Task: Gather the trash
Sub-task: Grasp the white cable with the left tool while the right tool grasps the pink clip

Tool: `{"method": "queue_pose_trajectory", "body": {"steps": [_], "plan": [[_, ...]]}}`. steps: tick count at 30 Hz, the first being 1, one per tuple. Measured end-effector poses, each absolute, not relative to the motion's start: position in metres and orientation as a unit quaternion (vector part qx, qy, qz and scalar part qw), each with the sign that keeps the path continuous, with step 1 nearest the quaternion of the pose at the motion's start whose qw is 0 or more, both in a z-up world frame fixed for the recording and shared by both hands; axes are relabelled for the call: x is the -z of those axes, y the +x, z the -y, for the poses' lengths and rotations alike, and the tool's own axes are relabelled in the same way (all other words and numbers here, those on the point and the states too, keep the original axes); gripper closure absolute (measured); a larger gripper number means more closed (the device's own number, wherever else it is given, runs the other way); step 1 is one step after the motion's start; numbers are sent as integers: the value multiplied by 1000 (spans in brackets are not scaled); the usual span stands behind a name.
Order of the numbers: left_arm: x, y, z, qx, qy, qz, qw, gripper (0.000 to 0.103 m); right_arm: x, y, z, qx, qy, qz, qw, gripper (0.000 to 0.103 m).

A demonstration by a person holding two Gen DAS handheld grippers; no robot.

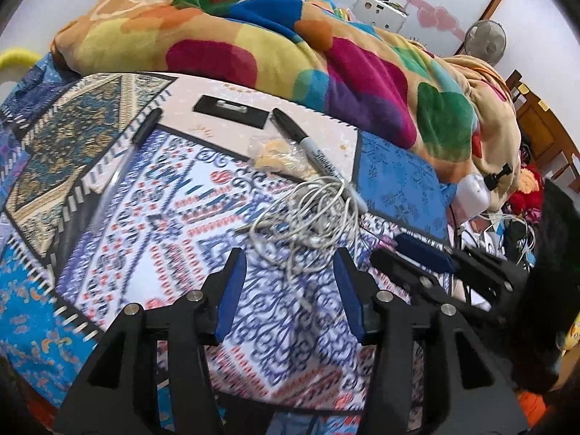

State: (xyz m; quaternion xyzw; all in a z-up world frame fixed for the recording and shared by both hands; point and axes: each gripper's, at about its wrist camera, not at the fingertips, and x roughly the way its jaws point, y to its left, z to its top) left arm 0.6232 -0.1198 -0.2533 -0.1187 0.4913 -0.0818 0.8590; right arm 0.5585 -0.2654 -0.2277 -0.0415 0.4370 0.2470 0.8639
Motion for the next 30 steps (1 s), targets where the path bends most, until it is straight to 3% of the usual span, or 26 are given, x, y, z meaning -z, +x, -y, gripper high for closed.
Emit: {"method": "queue_pose_trajectory", "body": {"steps": [10, 12, 14, 15, 30], "plan": [[269, 641, 142, 71, -110, -474, 871, 54, 219, 552, 287, -233, -29, -433, 870, 79], [270, 644, 146, 67, -103, -469, 874, 62, 216, 551, 290, -232, -24, -432, 871, 79], [271, 646, 151, 89, -106, -475, 869, 96, 213, 549, 292, -232, -18, -430, 872, 79], [270, 646, 152, 99, -110, -476, 867, 102, 212, 547, 294, -231, -14, -430, 873, 79], [209, 577, 127, 95, -87, -431, 893, 102, 170, 511, 289, -227, -16, -411, 883, 79]]}}
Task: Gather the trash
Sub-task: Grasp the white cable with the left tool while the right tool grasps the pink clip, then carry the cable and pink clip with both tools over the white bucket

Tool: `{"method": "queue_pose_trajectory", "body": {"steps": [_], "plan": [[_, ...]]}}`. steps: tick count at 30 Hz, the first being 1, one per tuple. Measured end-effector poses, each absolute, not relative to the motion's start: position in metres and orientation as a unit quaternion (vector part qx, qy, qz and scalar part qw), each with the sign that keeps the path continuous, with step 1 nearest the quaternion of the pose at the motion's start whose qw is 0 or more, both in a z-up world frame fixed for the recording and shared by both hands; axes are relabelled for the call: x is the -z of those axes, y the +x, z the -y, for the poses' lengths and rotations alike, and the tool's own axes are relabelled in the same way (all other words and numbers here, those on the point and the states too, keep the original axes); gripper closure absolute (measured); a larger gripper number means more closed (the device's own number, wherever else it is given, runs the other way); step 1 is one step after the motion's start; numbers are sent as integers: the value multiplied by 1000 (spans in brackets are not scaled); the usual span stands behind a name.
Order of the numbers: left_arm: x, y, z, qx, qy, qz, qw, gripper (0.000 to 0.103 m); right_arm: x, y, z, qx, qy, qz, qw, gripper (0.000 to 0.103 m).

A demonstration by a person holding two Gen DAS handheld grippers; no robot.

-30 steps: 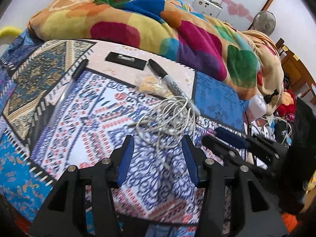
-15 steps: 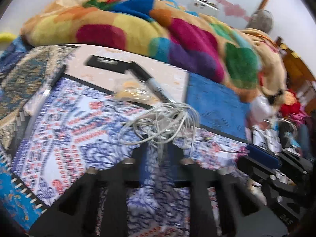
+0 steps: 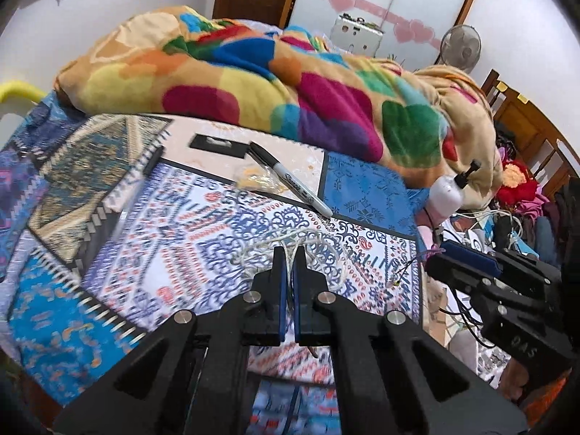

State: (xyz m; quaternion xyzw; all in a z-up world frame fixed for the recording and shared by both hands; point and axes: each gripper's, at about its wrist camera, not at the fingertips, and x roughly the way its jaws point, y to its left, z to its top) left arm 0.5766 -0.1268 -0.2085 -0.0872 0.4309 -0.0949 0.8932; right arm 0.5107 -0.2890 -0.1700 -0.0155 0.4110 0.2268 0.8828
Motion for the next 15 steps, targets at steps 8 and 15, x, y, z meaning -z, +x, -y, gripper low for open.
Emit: {"method": "queue_pose_trajectory", "body": {"steps": [8, 15], "plan": [[165, 525, 95, 78, -98, -396, 910, 102, 135, 481, 268, -240, -24, -386, 890, 79], [141, 476, 59, 52, -106, -377, 919, 102, 108, 449, 237, -267, -23, -365, 892, 79]]}}
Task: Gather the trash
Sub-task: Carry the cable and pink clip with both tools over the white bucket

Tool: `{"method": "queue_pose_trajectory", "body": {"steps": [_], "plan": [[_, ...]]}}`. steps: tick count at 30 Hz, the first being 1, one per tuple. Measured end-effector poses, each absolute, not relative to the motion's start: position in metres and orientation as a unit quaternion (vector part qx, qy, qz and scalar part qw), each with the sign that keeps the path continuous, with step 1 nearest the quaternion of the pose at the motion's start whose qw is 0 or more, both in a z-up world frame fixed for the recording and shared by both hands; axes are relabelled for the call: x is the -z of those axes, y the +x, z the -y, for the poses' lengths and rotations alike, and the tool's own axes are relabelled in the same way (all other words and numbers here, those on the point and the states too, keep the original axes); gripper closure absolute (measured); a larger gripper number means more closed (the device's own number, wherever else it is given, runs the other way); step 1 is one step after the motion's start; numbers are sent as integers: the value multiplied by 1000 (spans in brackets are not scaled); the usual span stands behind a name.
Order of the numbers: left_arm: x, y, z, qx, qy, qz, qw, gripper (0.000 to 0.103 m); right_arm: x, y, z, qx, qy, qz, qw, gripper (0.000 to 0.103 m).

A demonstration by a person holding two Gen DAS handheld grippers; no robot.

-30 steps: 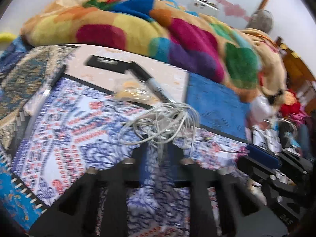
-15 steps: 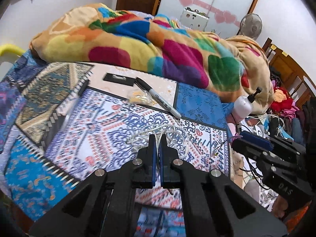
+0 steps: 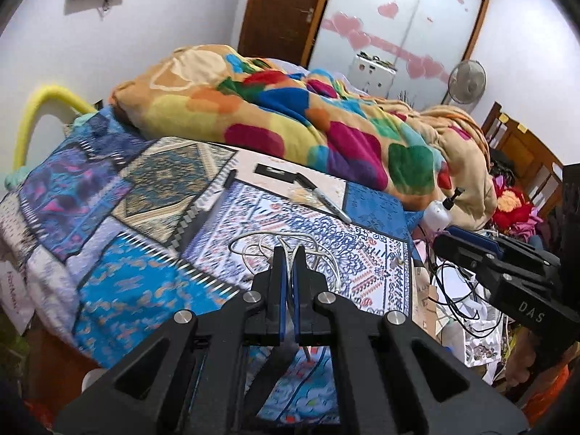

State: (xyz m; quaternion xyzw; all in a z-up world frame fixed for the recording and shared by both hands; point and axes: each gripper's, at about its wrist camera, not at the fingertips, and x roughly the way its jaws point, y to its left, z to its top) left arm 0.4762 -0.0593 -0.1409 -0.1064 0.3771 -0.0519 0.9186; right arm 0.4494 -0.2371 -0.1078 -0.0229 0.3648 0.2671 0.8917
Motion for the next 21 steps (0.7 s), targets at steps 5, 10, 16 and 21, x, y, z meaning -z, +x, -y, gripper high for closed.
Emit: {"method": "queue_pose_trajectory", "body": {"steps": [5, 10, 16, 21], "plan": [[131, 441, 33, 31, -112, -368, 923, 102, 101, 427, 206, -290, -27, -359, 887, 79], [130, 406, 4, 9, -120, -364, 923, 102, 97, 401, 170, -308, -48, -349, 884, 79], [134, 364, -35, -26, -121, -363, 924, 102, 95, 375, 125, -340, -61, -348, 872, 79], [137, 336, -71, -50, -132, -360, 922, 102, 96, 357, 89, -370, -67, -348, 859, 79]]}}
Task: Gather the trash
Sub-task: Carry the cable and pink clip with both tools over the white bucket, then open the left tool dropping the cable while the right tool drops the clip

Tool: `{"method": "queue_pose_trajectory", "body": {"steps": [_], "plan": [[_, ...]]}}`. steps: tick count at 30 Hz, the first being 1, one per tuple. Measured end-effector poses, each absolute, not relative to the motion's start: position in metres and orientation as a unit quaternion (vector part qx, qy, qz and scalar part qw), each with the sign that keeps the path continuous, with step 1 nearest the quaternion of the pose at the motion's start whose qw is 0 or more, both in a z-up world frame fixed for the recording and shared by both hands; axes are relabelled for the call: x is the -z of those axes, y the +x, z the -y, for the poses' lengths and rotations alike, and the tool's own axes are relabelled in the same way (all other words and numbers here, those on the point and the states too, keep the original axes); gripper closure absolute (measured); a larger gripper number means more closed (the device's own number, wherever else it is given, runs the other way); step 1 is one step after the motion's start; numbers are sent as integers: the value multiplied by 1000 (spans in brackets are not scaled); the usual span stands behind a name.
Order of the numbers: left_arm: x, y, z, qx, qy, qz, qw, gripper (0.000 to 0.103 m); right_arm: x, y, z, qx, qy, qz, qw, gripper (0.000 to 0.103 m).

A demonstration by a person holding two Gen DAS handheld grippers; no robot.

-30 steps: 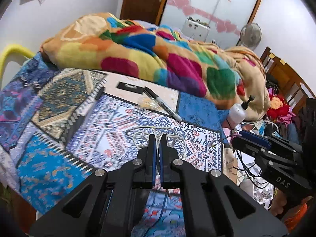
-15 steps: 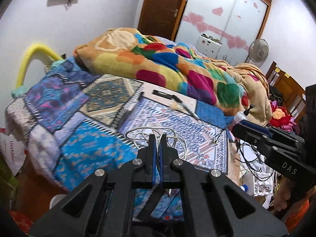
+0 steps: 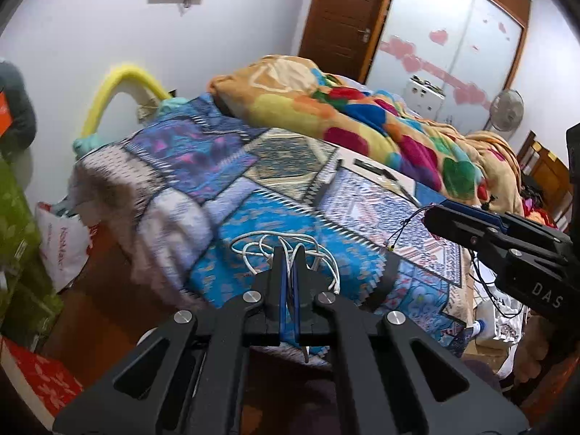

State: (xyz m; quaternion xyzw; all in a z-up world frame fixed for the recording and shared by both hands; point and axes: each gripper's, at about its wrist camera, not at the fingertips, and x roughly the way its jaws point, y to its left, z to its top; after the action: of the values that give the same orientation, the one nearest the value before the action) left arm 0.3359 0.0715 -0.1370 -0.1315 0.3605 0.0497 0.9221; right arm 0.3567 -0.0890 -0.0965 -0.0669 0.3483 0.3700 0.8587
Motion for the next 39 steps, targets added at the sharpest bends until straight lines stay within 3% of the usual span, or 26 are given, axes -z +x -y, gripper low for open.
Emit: {"method": "queue_pose_trajectory", "body": {"steps": [19, 39], "plan": [[186, 247, -174, -146, -157, -384, 898, 102, 132, 304, -44, -462, -109, -380, 794, 79], [336, 226, -230, -187, -214, -511, 812, 102, 265, 304, -135, -463, -172, -536, 685, 78]]}}
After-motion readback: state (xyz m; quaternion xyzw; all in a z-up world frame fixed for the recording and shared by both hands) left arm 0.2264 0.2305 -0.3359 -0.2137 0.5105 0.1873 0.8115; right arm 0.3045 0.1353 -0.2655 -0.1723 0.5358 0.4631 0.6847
